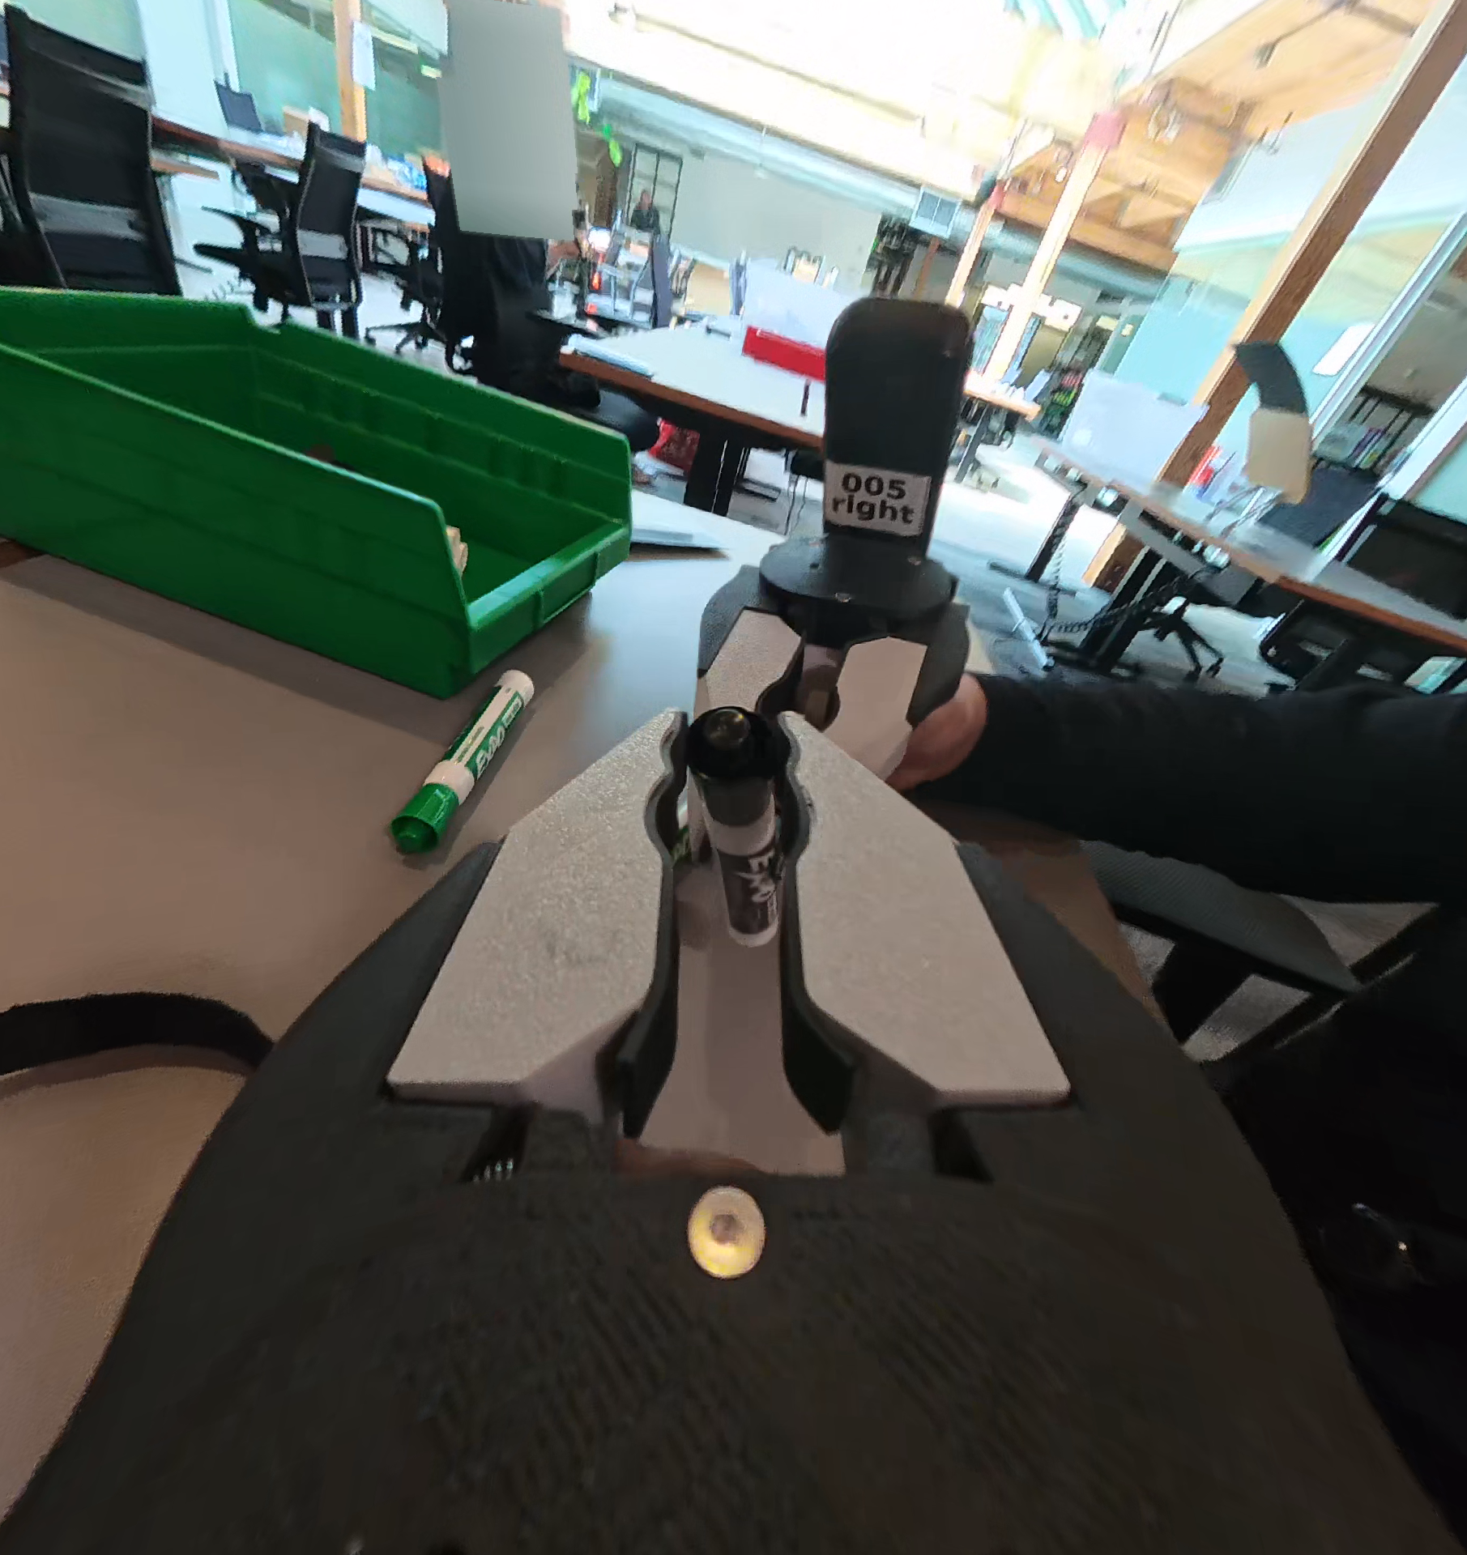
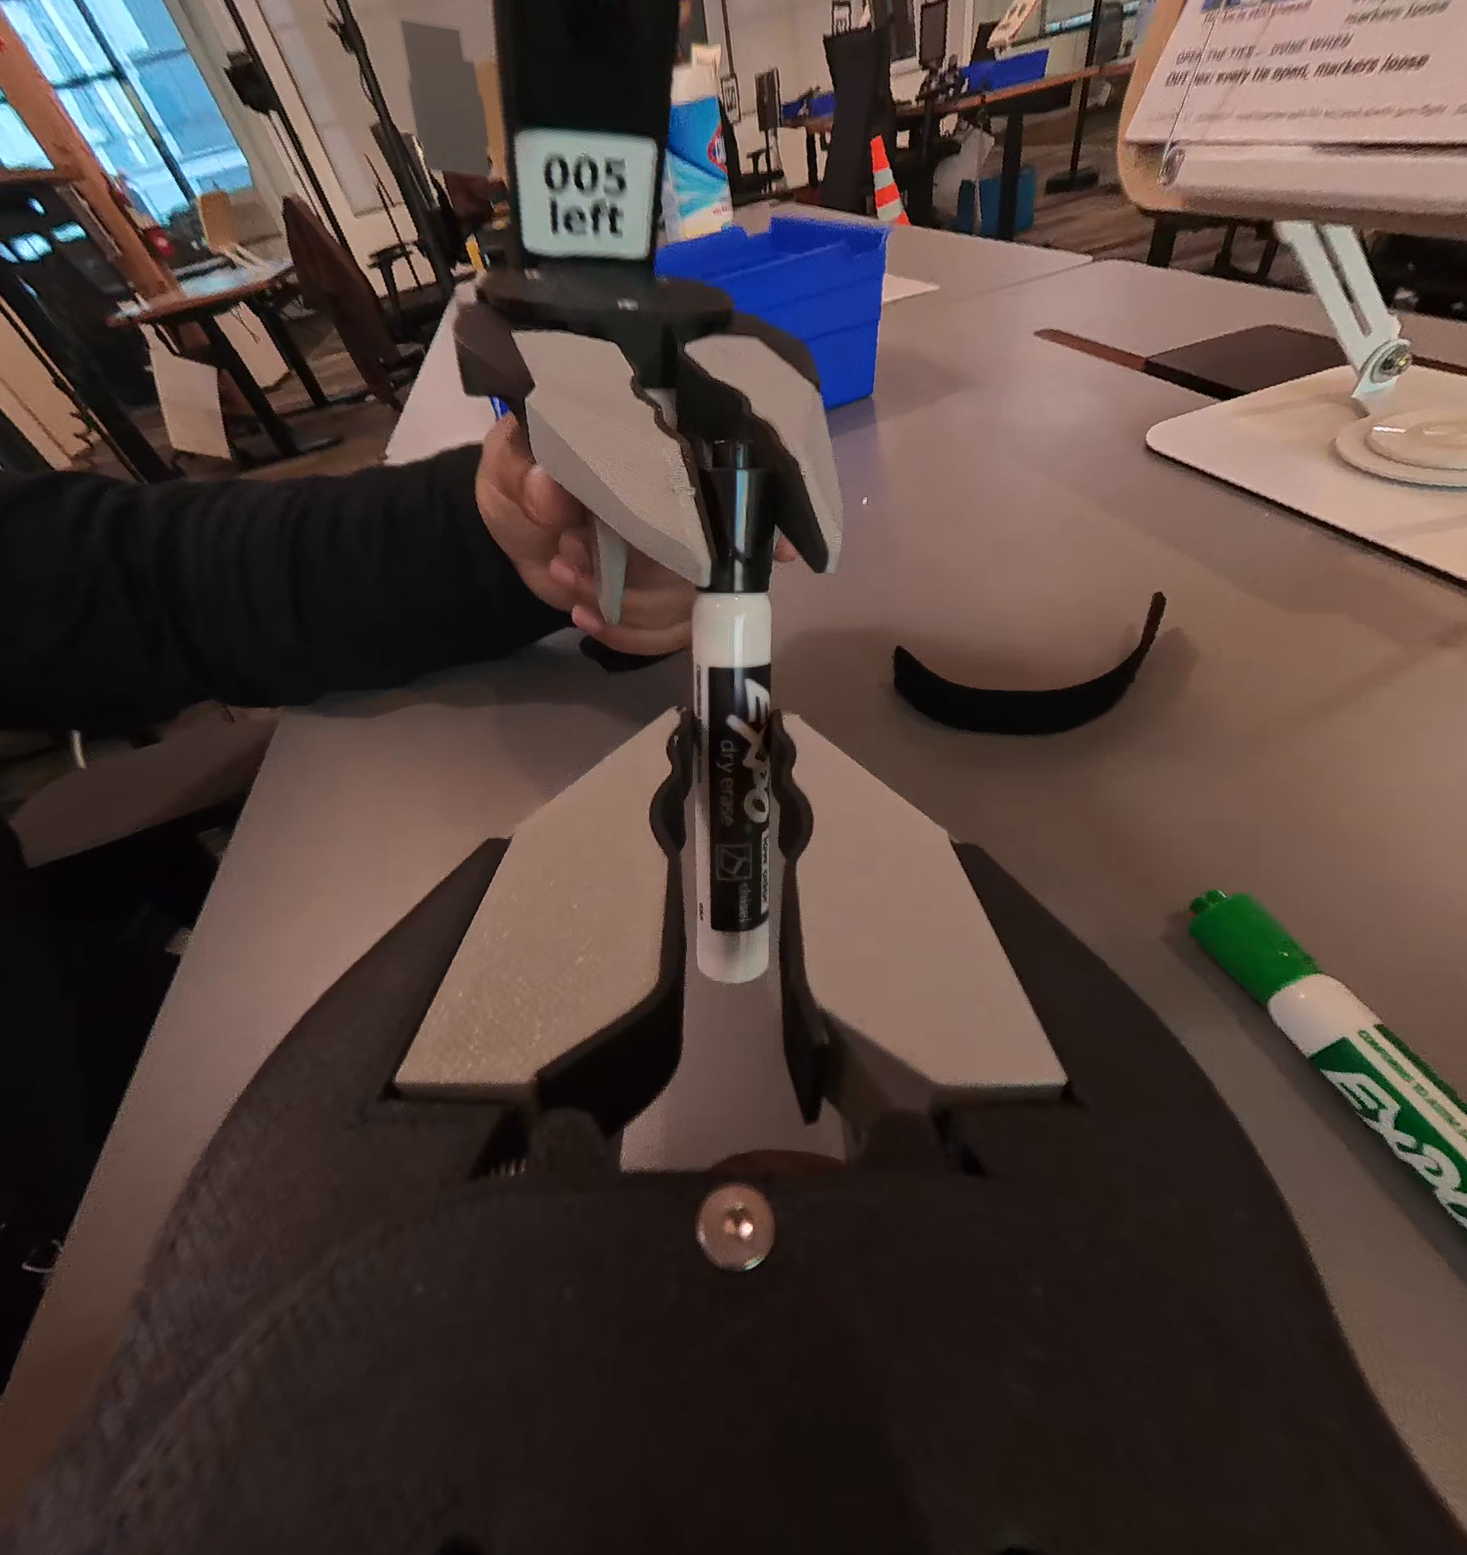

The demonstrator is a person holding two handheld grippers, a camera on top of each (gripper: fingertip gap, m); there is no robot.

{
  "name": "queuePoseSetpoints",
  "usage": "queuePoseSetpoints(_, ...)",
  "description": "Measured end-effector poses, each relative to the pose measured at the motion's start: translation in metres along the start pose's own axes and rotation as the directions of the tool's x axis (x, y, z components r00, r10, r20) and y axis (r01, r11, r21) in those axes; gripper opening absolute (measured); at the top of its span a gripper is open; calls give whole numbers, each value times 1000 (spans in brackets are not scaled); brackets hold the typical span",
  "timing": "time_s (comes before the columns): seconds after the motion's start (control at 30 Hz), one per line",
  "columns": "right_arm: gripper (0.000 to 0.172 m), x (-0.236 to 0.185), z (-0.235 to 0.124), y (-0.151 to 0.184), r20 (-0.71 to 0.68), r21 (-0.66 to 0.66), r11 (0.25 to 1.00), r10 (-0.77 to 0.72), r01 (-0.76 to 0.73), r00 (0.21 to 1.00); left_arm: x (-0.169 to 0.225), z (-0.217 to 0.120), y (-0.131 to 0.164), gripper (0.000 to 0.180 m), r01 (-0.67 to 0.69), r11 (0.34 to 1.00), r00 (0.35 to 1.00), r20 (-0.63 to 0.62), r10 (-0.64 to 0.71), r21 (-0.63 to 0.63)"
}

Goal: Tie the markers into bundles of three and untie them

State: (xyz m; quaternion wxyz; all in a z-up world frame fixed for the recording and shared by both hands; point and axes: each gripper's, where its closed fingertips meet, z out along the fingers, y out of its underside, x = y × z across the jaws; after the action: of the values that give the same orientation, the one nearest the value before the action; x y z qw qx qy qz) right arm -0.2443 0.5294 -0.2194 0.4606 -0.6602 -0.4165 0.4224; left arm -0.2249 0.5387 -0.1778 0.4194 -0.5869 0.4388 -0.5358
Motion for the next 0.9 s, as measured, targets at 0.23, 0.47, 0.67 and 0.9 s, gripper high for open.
queuePoseSetpoints(0.23,16,-6,17,19,-24,-120,989,-92,89,995,3,7,22,17,-133,973,987,62,147,-191)
queuePoseSetpoints(0.47,15,-10,19,19,-20,-124,986,-112,109,993,8,8,25,17,-181,959,979,55,197,-217)
queuePoseSetpoints(0.67,17,-5,12,16,-40,-115,987,-116,111,992,5,-2,24,17,-189,958,978,45,203,-216)
queuePoseSetpoints(0.9,22,19,-14,9,-126,-91,994,-71,60,989,4,-15,33,24,-186,953,980,17,196,-239)
